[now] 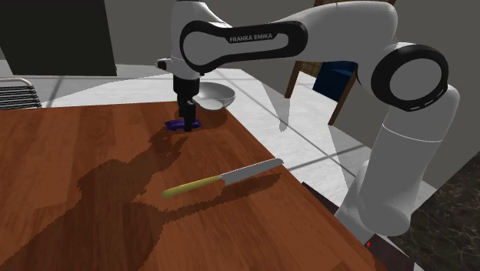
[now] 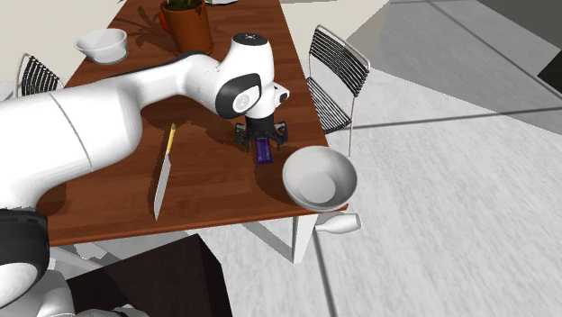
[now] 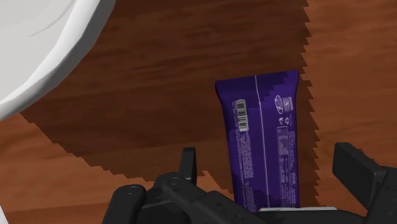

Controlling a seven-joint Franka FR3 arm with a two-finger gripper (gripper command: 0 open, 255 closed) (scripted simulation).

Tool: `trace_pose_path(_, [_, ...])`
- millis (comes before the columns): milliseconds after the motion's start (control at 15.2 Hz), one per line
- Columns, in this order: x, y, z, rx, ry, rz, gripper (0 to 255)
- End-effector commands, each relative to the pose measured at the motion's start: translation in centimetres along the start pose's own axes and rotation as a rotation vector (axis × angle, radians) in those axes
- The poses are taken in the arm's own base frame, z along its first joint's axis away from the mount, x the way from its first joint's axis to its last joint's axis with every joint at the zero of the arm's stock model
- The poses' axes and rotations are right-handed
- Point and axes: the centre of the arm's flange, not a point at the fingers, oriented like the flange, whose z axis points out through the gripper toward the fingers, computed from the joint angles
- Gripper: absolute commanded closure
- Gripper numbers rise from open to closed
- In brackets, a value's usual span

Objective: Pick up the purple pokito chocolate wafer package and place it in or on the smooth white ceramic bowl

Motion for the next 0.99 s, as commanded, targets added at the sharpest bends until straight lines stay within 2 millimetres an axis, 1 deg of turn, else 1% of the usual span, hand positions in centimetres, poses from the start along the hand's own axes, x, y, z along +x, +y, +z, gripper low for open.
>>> trace_pose_path(0, [0.0, 0.0, 0.0, 0.0, 0.0, 0.0, 0])
trace_pose_path(66, [0.0, 0.0, 0.0, 0.0, 0.0, 0.0, 255])
trace_pose_path(660, [0.0, 0.0, 0.0, 0.0, 0.0, 0.0, 255])
trace_pose_path(924, [0.0, 0.0, -2.1, 0.0, 0.0, 0.0, 255])
